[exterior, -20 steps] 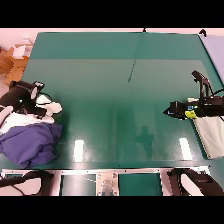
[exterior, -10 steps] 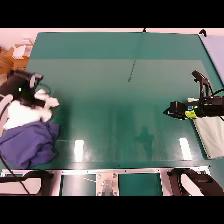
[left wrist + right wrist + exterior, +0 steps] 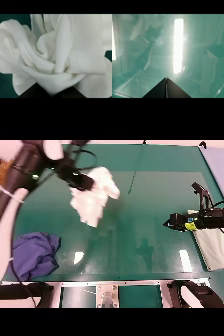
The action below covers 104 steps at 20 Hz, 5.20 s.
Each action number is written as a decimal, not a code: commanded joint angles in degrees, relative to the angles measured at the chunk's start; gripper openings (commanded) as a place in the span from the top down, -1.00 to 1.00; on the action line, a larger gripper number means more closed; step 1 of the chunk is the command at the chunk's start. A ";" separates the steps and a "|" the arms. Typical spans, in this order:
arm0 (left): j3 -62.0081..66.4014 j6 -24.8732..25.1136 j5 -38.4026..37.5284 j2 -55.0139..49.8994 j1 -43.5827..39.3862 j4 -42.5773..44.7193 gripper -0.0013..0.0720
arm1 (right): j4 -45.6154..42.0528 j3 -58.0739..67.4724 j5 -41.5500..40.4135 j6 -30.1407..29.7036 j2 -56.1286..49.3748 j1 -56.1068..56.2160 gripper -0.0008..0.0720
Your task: Fold the shirts.
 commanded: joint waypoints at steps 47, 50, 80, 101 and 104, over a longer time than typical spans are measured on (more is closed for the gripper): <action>-35.41 15.37 12.35 -8.28 4.22 -48.78 -0.24 | 17.64 29.33 -3.98 -15.61 -59.67 -2.93 0.92; -35.91 16.90 14.03 -9.14 3.87 -52.87 0.03 | 17.64 29.64 -3.78 -15.61 -59.67 -2.93 0.93; 13.73 11.23 33.05 31.06 18.49 -14.84 0.90 | 33.51 60.04 -5.77 -12.83 -5.86 -28.74 0.93; 13.94 12.92 20.26 -27.39 21.18 -41.44 -0.43 | 20.52 14.29 -24.13 -16.04 -43.08 -19.34 0.92; 13.60 5.40 0.11 -23.80 28.59 -40.57 -0.43 | 20.46 18.21 -19.43 -16.13 -43.08 -19.98 0.92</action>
